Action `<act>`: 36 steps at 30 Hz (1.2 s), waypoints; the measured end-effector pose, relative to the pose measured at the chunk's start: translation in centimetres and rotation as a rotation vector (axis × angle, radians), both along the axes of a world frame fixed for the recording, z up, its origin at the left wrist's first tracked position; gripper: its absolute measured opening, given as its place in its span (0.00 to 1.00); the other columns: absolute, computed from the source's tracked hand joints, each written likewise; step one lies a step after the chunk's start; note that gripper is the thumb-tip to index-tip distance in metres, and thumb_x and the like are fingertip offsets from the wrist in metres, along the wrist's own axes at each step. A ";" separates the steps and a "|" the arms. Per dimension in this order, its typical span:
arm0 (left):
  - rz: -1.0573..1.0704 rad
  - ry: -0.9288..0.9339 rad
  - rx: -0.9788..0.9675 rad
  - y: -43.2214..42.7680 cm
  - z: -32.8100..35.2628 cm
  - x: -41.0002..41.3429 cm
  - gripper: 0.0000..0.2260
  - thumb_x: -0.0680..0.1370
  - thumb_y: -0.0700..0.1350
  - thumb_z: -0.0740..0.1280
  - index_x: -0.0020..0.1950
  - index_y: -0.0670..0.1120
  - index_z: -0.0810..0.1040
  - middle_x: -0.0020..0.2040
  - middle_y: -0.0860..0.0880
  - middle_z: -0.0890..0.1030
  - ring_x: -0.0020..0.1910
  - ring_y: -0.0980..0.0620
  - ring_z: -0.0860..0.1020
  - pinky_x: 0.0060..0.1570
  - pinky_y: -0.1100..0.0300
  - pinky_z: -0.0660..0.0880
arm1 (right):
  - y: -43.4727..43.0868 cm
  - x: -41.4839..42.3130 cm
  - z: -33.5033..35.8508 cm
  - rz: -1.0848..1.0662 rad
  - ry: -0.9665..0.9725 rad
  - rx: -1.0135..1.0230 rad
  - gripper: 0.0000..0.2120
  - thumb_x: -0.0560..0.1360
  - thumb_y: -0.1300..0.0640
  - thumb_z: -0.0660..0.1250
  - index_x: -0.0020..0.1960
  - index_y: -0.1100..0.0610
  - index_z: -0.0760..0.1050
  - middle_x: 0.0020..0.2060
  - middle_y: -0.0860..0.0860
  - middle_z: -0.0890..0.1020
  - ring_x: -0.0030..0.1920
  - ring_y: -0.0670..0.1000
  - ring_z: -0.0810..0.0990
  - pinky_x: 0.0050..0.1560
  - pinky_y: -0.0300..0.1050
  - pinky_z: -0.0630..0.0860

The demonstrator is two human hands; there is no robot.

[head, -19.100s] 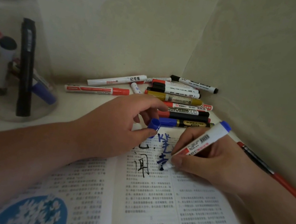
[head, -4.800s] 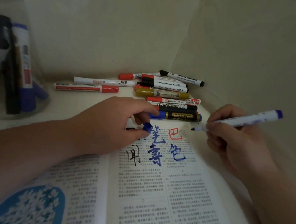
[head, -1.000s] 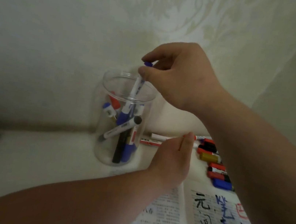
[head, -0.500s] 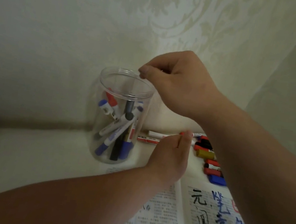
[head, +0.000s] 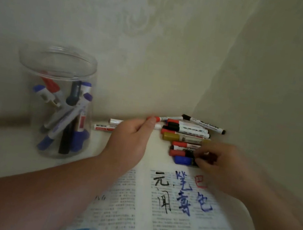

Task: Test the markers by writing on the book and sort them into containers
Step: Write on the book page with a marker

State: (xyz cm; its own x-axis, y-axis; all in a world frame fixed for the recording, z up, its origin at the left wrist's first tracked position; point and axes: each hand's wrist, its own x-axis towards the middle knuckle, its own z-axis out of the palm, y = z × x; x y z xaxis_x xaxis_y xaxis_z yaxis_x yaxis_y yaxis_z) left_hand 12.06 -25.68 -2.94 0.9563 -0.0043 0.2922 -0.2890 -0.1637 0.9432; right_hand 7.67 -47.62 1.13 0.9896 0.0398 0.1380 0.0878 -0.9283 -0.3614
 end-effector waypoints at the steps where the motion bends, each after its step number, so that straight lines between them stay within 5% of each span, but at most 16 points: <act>1: 0.009 -0.025 0.030 -0.1 -0.1 0.0 0.25 0.82 0.53 0.63 0.27 0.46 0.66 0.22 0.55 0.63 0.24 0.58 0.63 0.27 0.62 0.59 | -0.3 -0.1 -0.5 0.045 0.000 -0.035 0.13 0.72 0.61 0.73 0.44 0.42 0.81 0.40 0.39 0.80 0.41 0.39 0.78 0.44 0.35 0.74; 3: 0.005 -0.074 0.097 -0.3 -0.4 0.1 0.24 0.82 0.52 0.63 0.30 0.44 0.62 0.24 0.54 0.61 0.25 0.57 0.61 0.27 0.60 0.58 | -0.6 0.0 -1.1 0.095 -0.002 -0.116 0.13 0.71 0.61 0.71 0.49 0.45 0.83 0.46 0.41 0.82 0.47 0.46 0.80 0.50 0.46 0.77; 8: -0.040 -0.185 0.281 -0.6 -0.6 -0.4 0.23 0.81 0.50 0.66 0.31 0.42 0.63 0.25 0.54 0.62 0.27 0.56 0.62 0.29 0.60 0.59 | -0.5 0.2 -1.1 0.091 -0.010 -0.237 0.16 0.73 0.58 0.66 0.57 0.44 0.81 0.52 0.42 0.80 0.53 0.48 0.77 0.53 0.46 0.76; 17: -0.164 -0.250 0.431 -1.1 -0.7 -0.9 0.19 0.78 0.50 0.70 0.32 0.46 0.68 0.27 0.53 0.68 0.28 0.57 0.67 0.29 0.66 0.64 | -0.3 0.5 -1.6 0.173 0.014 -0.287 0.09 0.68 0.52 0.68 0.49 0.47 0.77 0.46 0.44 0.75 0.52 0.49 0.68 0.55 0.45 0.69; 21: -0.200 -0.253 0.468 -0.9 -0.6 -1.2 0.12 0.75 0.52 0.71 0.37 0.50 0.73 0.32 0.48 0.73 0.28 0.56 0.67 0.29 0.61 0.66 | 0.3 0.0 -1.6 0.231 0.008 -0.196 0.08 0.74 0.53 0.67 0.50 0.45 0.72 0.46 0.41 0.73 0.50 0.47 0.68 0.51 0.46 0.70; 24: -0.222 -0.278 0.525 -0.8 -0.6 -1.3 0.08 0.75 0.54 0.71 0.43 0.54 0.74 0.35 0.55 0.73 0.30 0.55 0.69 0.30 0.59 0.66 | 0.9 -0.5 -2.0 0.311 -0.037 -0.148 0.06 0.79 0.51 0.64 0.56 0.43 0.72 0.46 0.40 0.77 0.47 0.45 0.73 0.47 0.47 0.74; 28: -0.222 -0.326 0.658 -0.8 -0.6 -1.2 0.10 0.76 0.62 0.63 0.53 0.59 0.72 0.47 0.61 0.71 0.43 0.61 0.73 0.39 0.63 0.67 | 1.0 -0.5 -2.9 0.379 -0.150 0.017 0.09 0.80 0.50 0.66 0.60 0.44 0.78 0.46 0.40 0.81 0.46 0.43 0.77 0.46 0.46 0.76; 32: -0.293 -0.368 0.739 -0.9 -0.1 -1.5 0.09 0.82 0.57 0.61 0.56 0.55 0.77 0.49 0.59 0.75 0.48 0.60 0.72 0.48 0.60 0.69 | 0.6 -0.6 -2.9 0.378 -0.171 0.216 0.14 0.76 0.57 0.73 0.59 0.45 0.81 0.49 0.40 0.84 0.51 0.42 0.82 0.50 0.40 0.77; 36: -0.274 -0.353 0.804 -1.0 0.4 -2.3 0.06 0.80 0.56 0.64 0.52 0.56 0.75 0.46 0.59 0.76 0.45 0.59 0.71 0.44 0.64 0.67 | -0.6 -0.6 -2.5 0.172 0.013 0.514 0.19 0.70 0.61 0.78 0.53 0.44 0.76 0.39 0.48 0.84 0.36 0.47 0.81 0.37 0.46 0.77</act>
State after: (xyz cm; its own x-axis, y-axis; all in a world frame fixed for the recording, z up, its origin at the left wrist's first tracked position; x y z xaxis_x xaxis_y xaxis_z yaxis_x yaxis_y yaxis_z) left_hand 9.80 -26.66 -2.50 0.7476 -0.5458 0.3784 -0.6641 -0.6152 0.4248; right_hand 7.10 -48.24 -1.37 0.9765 0.1319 0.1703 0.2154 -0.6041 -0.7672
